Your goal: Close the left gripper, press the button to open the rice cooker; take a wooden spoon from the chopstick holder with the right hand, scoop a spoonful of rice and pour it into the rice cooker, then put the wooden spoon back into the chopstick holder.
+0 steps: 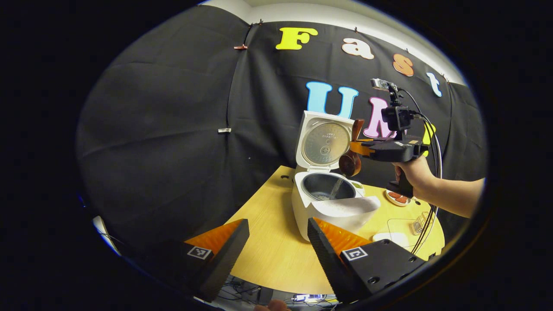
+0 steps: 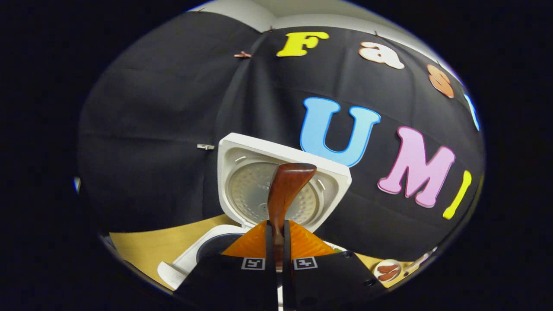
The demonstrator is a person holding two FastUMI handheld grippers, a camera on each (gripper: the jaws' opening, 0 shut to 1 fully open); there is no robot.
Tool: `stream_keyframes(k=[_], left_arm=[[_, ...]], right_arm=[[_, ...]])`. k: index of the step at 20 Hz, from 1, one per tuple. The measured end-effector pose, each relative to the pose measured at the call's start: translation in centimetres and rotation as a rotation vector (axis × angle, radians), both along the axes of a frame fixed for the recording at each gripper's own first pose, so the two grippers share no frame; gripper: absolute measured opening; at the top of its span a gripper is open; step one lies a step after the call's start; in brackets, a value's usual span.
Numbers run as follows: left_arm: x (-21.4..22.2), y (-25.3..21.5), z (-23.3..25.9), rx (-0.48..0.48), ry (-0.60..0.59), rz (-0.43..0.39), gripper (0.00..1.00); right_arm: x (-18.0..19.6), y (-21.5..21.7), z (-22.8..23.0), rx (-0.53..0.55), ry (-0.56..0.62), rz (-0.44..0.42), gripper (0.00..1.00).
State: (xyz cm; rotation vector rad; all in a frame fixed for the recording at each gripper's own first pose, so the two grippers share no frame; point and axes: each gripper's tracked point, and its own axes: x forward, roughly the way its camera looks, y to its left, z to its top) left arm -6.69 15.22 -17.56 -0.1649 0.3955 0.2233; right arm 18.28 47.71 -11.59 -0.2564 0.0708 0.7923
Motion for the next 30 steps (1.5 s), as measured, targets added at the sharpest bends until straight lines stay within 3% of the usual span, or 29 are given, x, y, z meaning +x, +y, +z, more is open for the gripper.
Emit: stream_keyframes(k=[5, 11, 15, 21, 30], left_arm=[[0.0, 0.0, 0.1, 0.015, 0.003, -0.003, 0.94], [-0.1, 0.1, -0.1, 0.014, 0.012, -0.001, 0.94], [-0.2, 0.1, 0.0, 0.025, 0.009, 0.007, 0.94], [-2.2, -0.9, 0.1, 0.037, 0.003, 0.002, 0.94], [-3.5, -4.9, 1.7, 0.054, -0.028, -0.055, 0.94]], right_arm=[[-2.4, 1.8, -0.1, -0.126, -0.148, 0.093, 0.09], [-4.0, 2.3, -0.5, -0.169, -0.18, 0.149, 0.09], [-3.1, 1.6, -0.5, -0.025, 0.014, 0.088, 0.09], [-1.6, -2.7, 0.9, 0.251, 0.314, -0.042, 0.09], [-4.2, -14.5, 6.9, 0.412, 0.264, -0.153, 0.09]])
